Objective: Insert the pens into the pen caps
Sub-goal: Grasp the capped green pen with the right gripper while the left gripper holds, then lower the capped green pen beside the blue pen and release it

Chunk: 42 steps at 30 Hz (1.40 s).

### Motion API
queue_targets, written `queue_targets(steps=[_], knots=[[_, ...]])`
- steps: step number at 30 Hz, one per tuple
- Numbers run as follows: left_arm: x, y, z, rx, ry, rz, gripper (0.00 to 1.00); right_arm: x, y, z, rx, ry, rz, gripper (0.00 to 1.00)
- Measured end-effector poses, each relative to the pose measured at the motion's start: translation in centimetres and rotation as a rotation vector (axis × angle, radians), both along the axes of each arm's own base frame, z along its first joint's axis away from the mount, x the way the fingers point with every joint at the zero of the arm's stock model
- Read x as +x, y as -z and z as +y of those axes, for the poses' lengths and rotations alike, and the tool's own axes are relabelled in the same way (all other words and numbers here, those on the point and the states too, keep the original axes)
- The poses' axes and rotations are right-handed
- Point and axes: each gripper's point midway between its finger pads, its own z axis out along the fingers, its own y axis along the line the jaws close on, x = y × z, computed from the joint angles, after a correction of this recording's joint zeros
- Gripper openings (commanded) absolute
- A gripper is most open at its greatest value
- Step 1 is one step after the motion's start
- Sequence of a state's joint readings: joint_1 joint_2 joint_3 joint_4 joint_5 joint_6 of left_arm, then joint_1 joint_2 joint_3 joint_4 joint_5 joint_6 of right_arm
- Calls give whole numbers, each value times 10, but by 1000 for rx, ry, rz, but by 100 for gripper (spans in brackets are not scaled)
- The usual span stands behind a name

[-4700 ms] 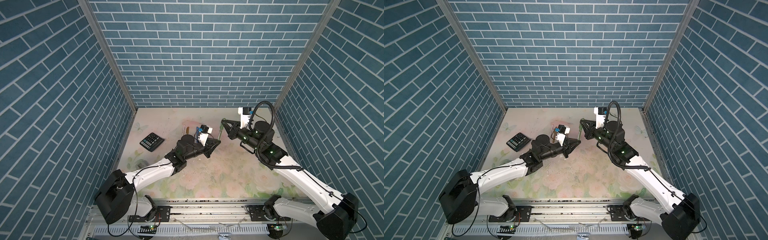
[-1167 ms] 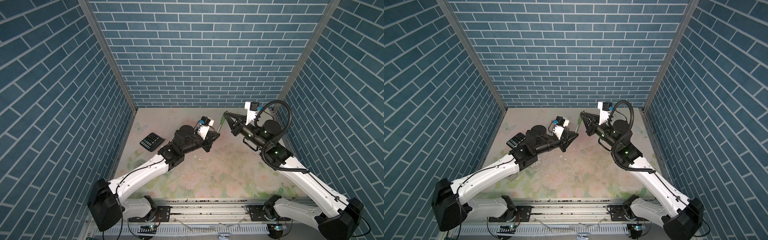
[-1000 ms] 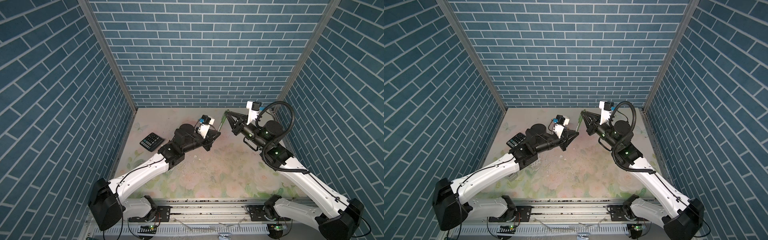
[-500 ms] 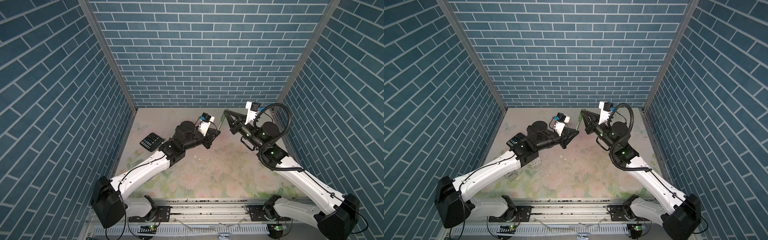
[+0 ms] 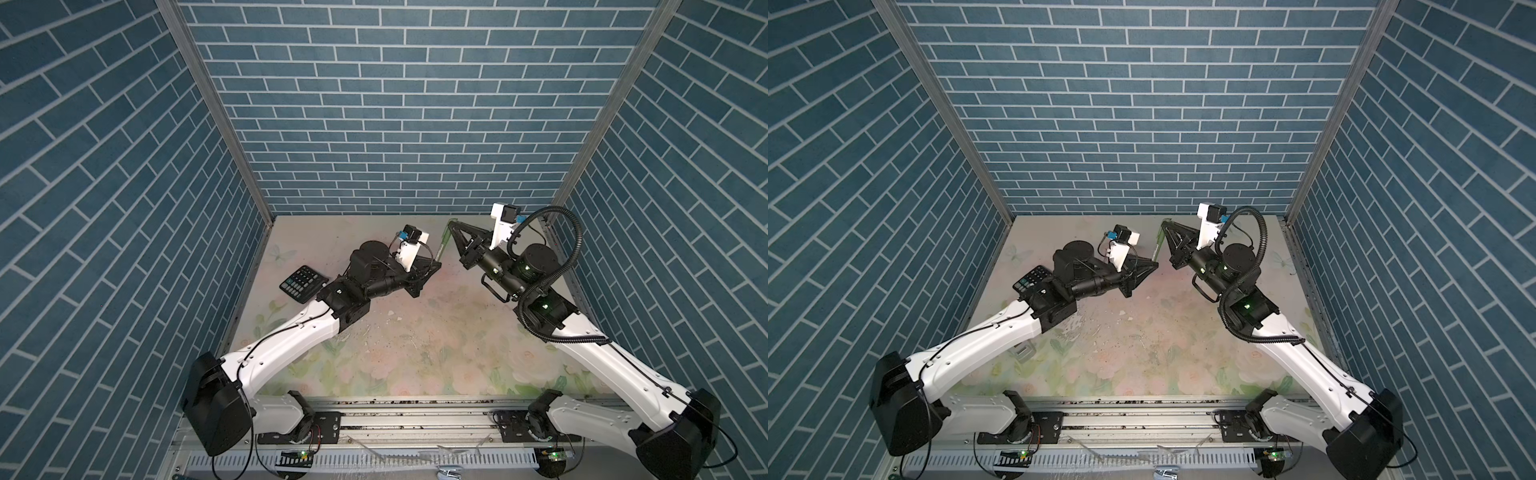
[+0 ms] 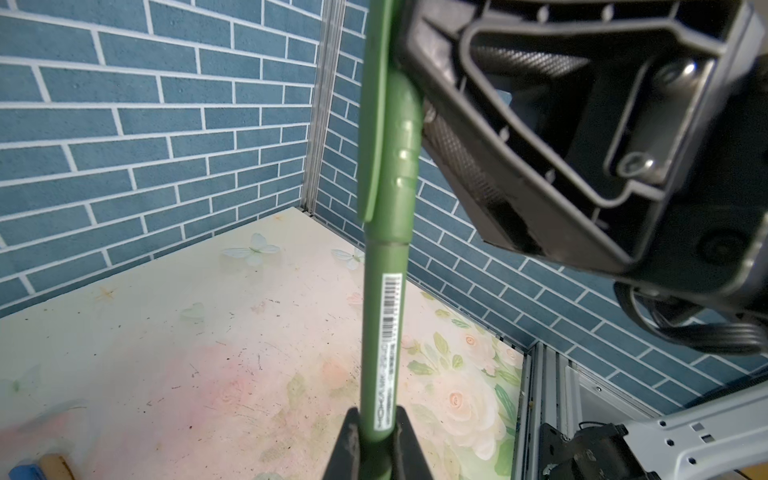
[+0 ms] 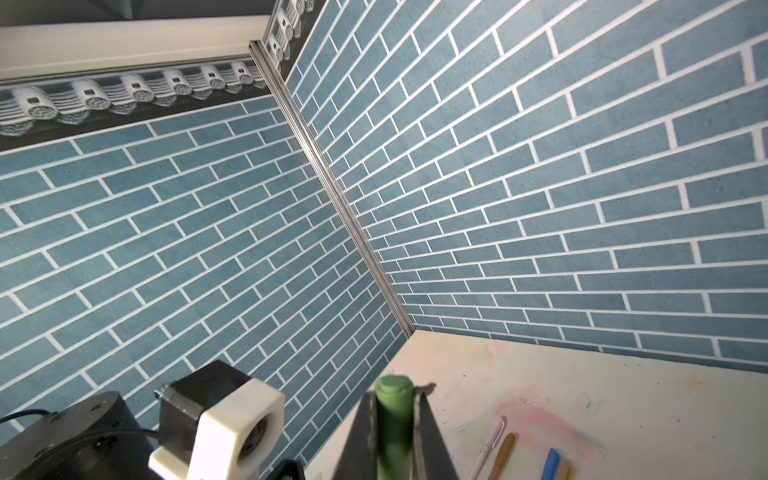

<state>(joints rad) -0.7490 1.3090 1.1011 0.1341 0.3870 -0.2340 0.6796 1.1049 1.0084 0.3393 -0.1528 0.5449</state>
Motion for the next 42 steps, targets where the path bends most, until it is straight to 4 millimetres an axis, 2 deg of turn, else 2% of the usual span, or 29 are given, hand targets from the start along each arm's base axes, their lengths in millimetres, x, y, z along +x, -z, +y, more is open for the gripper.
queue_targets(steps=[1,4,6,8,10,14,18,25,30,42], knots=[[1,-3,0,-19,-6,-9,0,-3,-2,2,-18,-13,8,29],[14,-32,15,-125,-75,-97,0,-23,27,17,-143,-104,103,39],[16,-41,29,-175,-113,-124,0,-32,40,22,-200,-141,146,42],[15,-41,36,-208,-125,-127,0,-37,41,20,-218,-151,165,43],[15,-32,39,-224,-132,-106,0,-43,40,16,-225,-159,167,43],[18,-14,41,-229,-131,-42,0,-50,38,10,-239,-162,163,34],[13,-18,40,-268,-95,-27,0,-49,42,14,-268,-170,170,30],[3,-19,34,-295,-29,-1,0,-31,30,37,-308,-198,148,33],[0,-19,32,-300,-8,9,0,-22,35,50,-336,-216,154,29],[0,-15,32,-295,3,20,0,-24,41,60,-350,-257,162,20]])
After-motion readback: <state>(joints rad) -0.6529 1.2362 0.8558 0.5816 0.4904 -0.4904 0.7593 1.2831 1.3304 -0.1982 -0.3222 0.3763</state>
